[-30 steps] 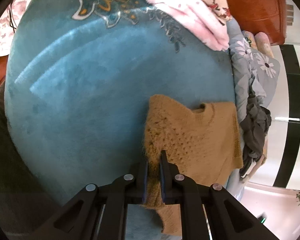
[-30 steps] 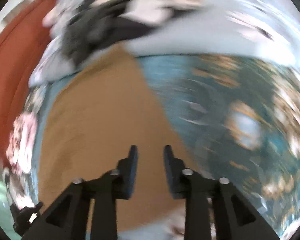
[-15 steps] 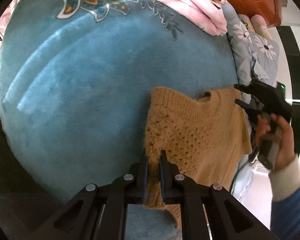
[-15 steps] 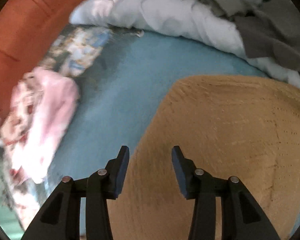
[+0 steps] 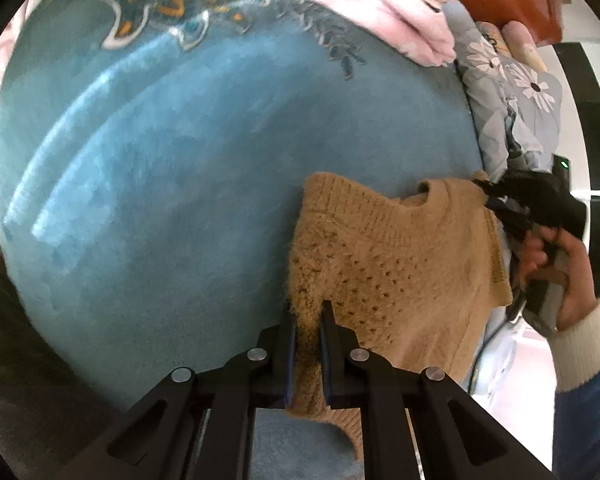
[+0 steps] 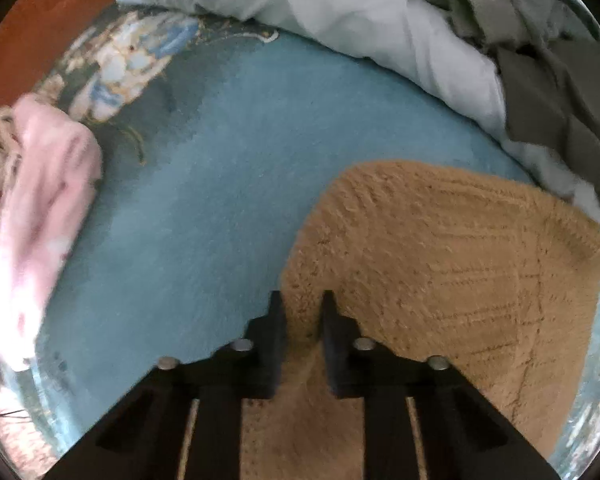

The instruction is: Fold clothes

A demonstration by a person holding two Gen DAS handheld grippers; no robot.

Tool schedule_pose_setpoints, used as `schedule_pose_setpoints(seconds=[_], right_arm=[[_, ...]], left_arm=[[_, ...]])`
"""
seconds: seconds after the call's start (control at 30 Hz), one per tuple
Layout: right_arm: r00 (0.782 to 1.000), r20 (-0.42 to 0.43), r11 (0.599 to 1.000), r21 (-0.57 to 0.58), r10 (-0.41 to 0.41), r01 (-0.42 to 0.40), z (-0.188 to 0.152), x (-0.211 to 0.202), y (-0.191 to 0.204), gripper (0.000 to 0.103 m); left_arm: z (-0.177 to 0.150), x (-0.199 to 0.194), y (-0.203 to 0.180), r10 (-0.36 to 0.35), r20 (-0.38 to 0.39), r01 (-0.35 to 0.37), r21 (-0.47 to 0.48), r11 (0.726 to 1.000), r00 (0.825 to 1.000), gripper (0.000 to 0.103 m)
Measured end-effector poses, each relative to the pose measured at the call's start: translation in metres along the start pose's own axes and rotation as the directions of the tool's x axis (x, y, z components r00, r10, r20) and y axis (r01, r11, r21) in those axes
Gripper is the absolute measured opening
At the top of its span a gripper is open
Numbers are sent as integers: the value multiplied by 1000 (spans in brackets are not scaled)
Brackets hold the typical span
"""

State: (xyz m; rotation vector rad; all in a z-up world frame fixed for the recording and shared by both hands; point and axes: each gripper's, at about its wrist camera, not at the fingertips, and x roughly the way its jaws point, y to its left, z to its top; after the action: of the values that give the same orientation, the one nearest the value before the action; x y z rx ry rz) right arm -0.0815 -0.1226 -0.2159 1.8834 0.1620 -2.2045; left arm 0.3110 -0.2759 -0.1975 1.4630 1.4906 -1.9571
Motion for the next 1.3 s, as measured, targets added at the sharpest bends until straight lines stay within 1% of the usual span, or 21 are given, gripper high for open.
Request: schedule_pose_setpoints(seconds=[0.1, 0.2, 0.23, 0.3, 0.33, 0.37, 0.43, 0.5, 0.53, 0.6, 0.67, 0.7, 0.77, 0.8, 0.87, 0.97, 1.0, 1.07, 1.1, 1.17, 1.3], right_arm=[[993, 62, 994, 33, 105, -107, -9, -33, -32, 14], [967, 151, 974, 66, 205, -217, -25, -76, -72, 14], [952, 189, 962, 79, 242, -260, -36, -93, -88, 14], [924, 255, 943, 102, 284, -318, -62, -125, -113, 14], [915, 278, 935, 117, 293, -335, -80, -136, -128, 14], [913, 286, 930, 139, 291, -340, -101, -141, -145, 14], [927, 259, 924, 198, 272, -327, -136, -129, -172, 14], [949, 182, 913, 277, 256, -299, -175, -103, -198, 14], [954, 148, 902, 316, 260, -294, -193, -91, -208, 14], [951, 110, 868, 388, 289, -309, -222, -73, -222, 14], [938, 111, 835, 432, 328, -342, -240, -63, -231, 14], [936, 115, 829, 438, 333, -348, -244, -62, -233, 14], [939, 102, 844, 415, 328, -340, -245, -66, -231, 15], [947, 83, 868, 381, 310, -317, -244, -72, -229, 15], [962, 53, 920, 283, 269, -272, -242, -87, -219, 15], [967, 90, 964, 100, 238, -246, -230, -114, -199, 18], [966, 111, 970, 41, 235, -241, -223, -120, -192, 21], [960, 153, 971, -78, 235, -225, -208, -132, -180, 49], [956, 174, 967, -137, 236, -214, -200, -138, -174, 54], [951, 193, 953, -229, 243, -197, -184, -143, -165, 57], [968, 74, 943, -256, 240, -214, -148, -96, -156, 57]], left_arm=[[1, -13, -12, 1, 60, -4, 42, 999, 998, 10], [4, -37, -32, -55, 142, 39, 116, 992, 988, 10], [3, -45, -41, -77, 163, 51, 162, 985, 984, 10], [-2, -52, -54, -78, 184, 29, 253, 967, 980, 10], [-6, -49, -56, -69, 177, 18, 278, 960, 982, 10], [-10, -46, -58, -60, 169, 7, 301, 954, 984, 10], [-19, -30, -50, -43, 106, 12, 276, 961, 993, 10], [-26, -15, -44, -6, 48, -6, 259, 966, 999, 10], [-30, -9, -42, 10, 25, -16, 257, 966, 1000, 10], [-34, -3, -40, 33, 0, -32, 255, 966, 999, 10], [-34, -6, -41, 32, 12, -34, 256, 966, 999, 10], [-34, -8, -43, 30, 17, -34, 259, 965, 999, 10], [-36, -6, -44, 42, 19, -46, 266, 963, 999, 10], [-36, -6, -44, 49, 20, -52, 270, 962, 999, 10], [-35, -5, -45, 58, 21, -62, 274, 960, 998, 10], [-36, -4, -45, 68, 11, -68, 274, 959, 998, 10], [-36, -3, -45, 73, 5, -72, 272, 960, 997, 10], [-37, -1, -44, 80, -1, -77, 271, 960, 997, 11], [-37, -2, -43, 80, 0, -77, 271, 960, 997, 11], [-38, -4, -42, 81, 2, -79, 271, 959, 997, 11], [-40, -7, -39, 83, 6, -82, 270, 959, 997, 12]])
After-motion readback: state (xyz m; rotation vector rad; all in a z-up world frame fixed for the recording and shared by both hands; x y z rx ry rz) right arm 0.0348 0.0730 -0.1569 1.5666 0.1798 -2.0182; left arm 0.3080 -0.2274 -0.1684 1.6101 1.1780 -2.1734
